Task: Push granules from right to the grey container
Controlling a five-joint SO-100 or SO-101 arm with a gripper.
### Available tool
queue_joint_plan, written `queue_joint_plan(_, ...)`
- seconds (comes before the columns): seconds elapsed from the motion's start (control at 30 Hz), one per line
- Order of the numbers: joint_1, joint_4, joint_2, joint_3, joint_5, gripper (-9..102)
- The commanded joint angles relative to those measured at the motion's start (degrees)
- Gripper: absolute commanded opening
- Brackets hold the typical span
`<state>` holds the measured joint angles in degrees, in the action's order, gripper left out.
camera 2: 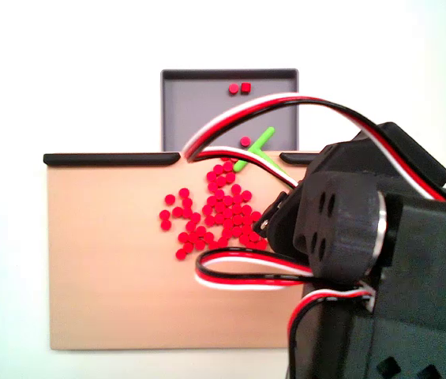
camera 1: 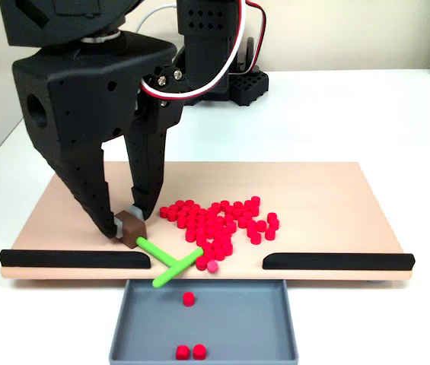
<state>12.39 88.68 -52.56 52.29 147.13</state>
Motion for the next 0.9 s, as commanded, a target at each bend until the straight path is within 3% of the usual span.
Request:
queue_joint_plan(0.0,-0.62,-0.18,-2.11,-1.58,-0.79,0)
queue_joint_plan(0.87,-1.14,0.0,-4.57,-1.58,-5.71,0)
